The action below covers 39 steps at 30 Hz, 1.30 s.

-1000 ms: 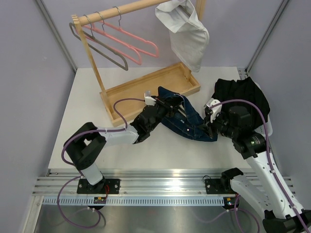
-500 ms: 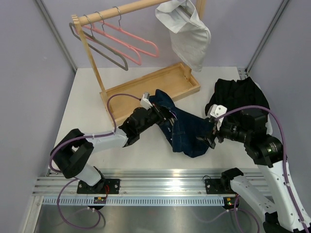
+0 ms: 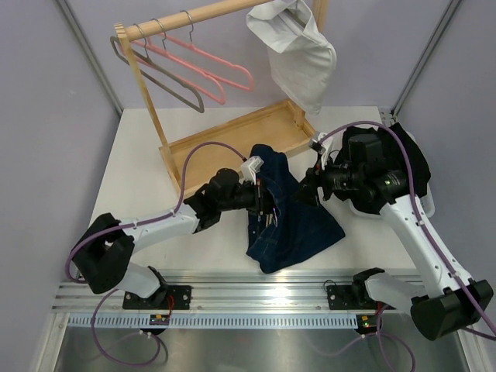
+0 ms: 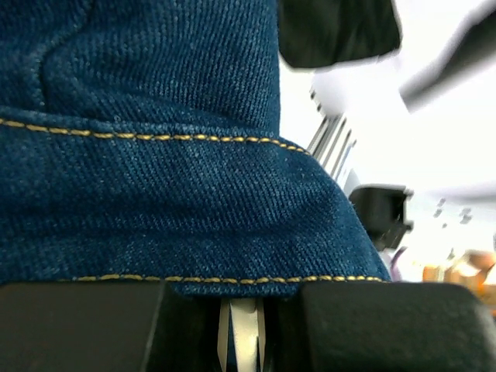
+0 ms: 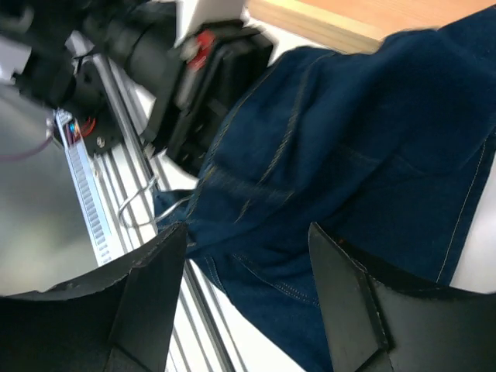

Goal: Remove the skirt from the hanger

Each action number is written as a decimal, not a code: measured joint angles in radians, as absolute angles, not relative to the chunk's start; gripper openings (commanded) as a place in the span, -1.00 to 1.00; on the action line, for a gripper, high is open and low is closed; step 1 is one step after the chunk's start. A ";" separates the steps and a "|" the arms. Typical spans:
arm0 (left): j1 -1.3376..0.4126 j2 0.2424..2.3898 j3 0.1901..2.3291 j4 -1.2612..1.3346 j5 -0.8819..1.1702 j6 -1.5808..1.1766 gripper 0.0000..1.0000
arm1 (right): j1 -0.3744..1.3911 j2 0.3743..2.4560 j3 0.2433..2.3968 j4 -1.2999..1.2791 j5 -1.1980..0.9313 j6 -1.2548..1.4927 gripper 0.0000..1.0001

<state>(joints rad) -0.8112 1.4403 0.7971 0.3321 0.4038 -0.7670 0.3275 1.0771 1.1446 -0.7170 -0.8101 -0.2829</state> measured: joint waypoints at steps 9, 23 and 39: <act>-0.842 1.407 0.863 0.131 0.400 -0.624 -1.00 | 0.489 1.129 1.195 -0.594 -0.616 -0.084 0.57; -0.863 1.407 0.898 0.060 0.384 -0.599 -1.00 | 0.678 1.220 1.248 -0.624 -0.281 -0.157 0.35; -0.862 1.407 0.920 0.014 0.361 -0.607 -1.00 | 0.738 1.222 1.249 -0.636 -0.174 -0.233 0.34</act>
<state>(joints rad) -0.8616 1.4075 0.9195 0.0135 0.3614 -0.6067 0.7383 1.2221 1.2488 -0.6365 -0.1741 -0.2333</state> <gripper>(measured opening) 0.156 0.673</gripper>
